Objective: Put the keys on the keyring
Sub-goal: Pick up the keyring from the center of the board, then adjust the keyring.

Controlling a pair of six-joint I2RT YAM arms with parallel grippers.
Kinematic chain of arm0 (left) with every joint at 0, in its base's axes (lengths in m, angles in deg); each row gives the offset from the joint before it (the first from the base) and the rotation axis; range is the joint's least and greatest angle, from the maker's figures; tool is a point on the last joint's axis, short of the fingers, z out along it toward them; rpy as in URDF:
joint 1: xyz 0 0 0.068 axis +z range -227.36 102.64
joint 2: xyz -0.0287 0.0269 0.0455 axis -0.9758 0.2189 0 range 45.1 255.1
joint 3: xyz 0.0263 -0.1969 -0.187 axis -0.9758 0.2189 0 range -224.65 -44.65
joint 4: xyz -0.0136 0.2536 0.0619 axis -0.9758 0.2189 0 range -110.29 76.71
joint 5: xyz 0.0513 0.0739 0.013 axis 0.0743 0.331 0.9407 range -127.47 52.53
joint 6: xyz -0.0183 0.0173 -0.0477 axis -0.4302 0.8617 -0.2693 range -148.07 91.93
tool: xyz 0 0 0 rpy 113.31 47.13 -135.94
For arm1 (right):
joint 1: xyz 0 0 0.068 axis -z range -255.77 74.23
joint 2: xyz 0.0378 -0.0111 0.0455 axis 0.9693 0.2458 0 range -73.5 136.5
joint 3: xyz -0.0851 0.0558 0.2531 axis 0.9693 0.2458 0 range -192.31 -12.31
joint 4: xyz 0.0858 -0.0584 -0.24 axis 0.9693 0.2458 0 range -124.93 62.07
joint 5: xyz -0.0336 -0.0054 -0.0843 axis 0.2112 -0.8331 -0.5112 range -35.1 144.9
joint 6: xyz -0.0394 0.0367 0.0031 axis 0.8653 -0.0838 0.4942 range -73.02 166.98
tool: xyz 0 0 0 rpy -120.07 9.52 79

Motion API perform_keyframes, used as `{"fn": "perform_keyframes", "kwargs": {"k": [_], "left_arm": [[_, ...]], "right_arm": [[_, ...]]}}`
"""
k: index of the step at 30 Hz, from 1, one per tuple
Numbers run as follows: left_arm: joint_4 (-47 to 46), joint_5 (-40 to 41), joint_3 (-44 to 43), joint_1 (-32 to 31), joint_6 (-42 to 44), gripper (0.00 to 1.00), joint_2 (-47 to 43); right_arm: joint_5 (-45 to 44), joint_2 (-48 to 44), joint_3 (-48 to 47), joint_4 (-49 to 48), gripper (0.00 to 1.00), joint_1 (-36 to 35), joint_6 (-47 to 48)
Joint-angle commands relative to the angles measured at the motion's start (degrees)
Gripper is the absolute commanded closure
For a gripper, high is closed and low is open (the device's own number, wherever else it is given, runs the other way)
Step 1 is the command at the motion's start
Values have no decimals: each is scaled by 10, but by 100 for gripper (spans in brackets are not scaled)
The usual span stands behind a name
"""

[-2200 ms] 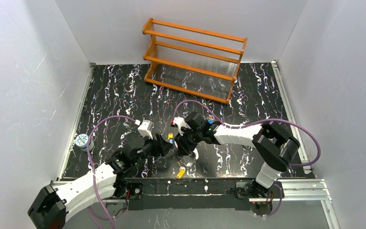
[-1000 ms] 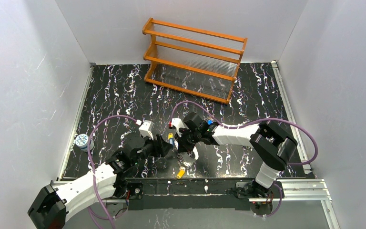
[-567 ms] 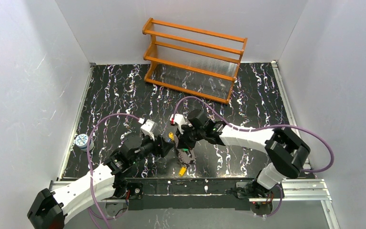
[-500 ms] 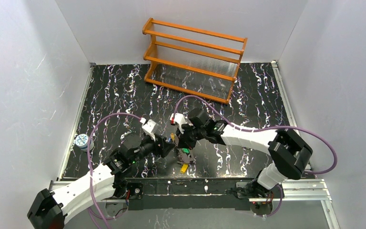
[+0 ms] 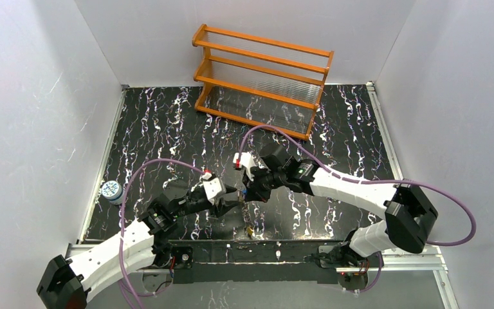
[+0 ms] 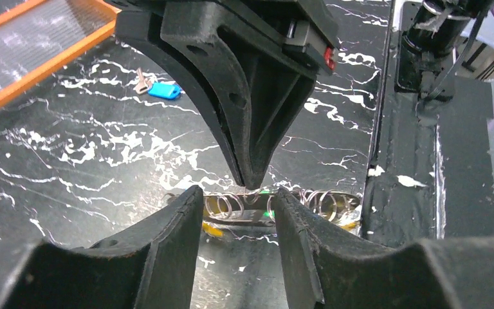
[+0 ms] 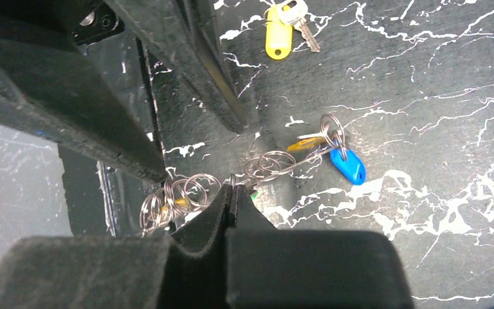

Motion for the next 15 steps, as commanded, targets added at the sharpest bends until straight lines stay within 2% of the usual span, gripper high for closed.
{"fn": "perform_keyframes", "kwargs": {"k": [1, 8, 11, 15], "left_arm": [[7, -40, -24, -2, 72, 56, 7], [-5, -59, -38, -3, 93, 58, 58], [-24, -69, -41, -4, 92, 61, 79], [-54, -81, -40, -8, 85, 70, 95]], "right_arm": [[37, -38, -17, 5, 99, -1, 22], [64, -57, -17, 2, 99, -1, 30], [71, -55, -20, 2, 99, -1, 29], [70, -52, -23, 1, 99, -1, 30]]}}
